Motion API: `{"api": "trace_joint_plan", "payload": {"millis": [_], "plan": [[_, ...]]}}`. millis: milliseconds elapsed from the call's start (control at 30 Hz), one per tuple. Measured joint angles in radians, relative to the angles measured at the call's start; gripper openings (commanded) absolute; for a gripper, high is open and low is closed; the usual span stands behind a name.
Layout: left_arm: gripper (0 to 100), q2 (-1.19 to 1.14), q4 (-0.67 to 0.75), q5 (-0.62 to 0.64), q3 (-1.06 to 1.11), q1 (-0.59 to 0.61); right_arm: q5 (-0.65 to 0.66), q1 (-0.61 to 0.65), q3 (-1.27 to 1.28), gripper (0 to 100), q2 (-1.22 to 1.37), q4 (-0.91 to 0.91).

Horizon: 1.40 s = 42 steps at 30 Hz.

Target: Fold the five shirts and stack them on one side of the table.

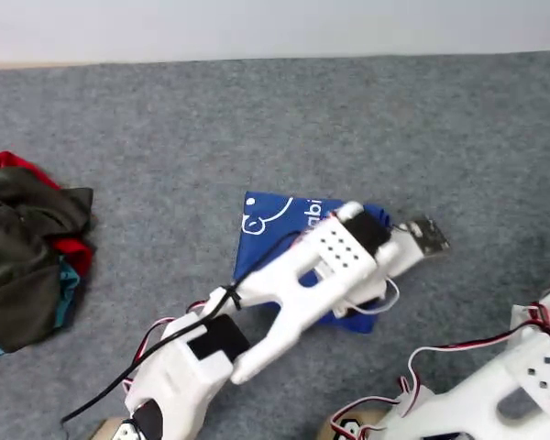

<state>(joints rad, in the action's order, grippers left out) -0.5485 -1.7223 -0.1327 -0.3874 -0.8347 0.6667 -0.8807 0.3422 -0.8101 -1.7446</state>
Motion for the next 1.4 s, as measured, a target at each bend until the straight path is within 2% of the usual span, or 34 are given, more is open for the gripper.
{"api": "trace_joint_plan", "payload": {"millis": [233,333,433,533,700,833,933,1100,1400], "plan": [[3,0.003,-0.003,-0.005,-0.213,0.195,0.000,0.029,0.000,1.1,0.000,0.000],[3,0.066,-0.005,0.028,-0.250,0.296,-0.008,0.103,0.000,1.2,0.000,0.000],[3,0.169,-0.005,0.049,-0.245,0.402,-0.084,0.215,0.000,1.2,0.000,0.000],[3,0.299,-0.005,0.052,-0.172,0.482,-0.176,0.356,0.000,1.2,0.015,0.000],[3,0.525,-0.008,0.020,0.028,0.620,-0.354,0.588,0.000,1.2,0.183,0.005],[3,0.689,-0.011,-0.017,0.169,0.741,-0.494,0.738,-0.008,1.8,0.328,0.075],[3,0.781,-0.011,-0.035,0.250,0.839,-0.560,0.832,-0.043,5.9,0.434,0.143],[3,0.878,-0.011,-0.081,0.313,1.003,-0.644,0.924,-0.117,12.4,0.603,0.235],[3,0.907,-0.011,-0.121,0.315,1.240,-0.683,0.957,-0.316,12.6,0.921,0.339]]}}
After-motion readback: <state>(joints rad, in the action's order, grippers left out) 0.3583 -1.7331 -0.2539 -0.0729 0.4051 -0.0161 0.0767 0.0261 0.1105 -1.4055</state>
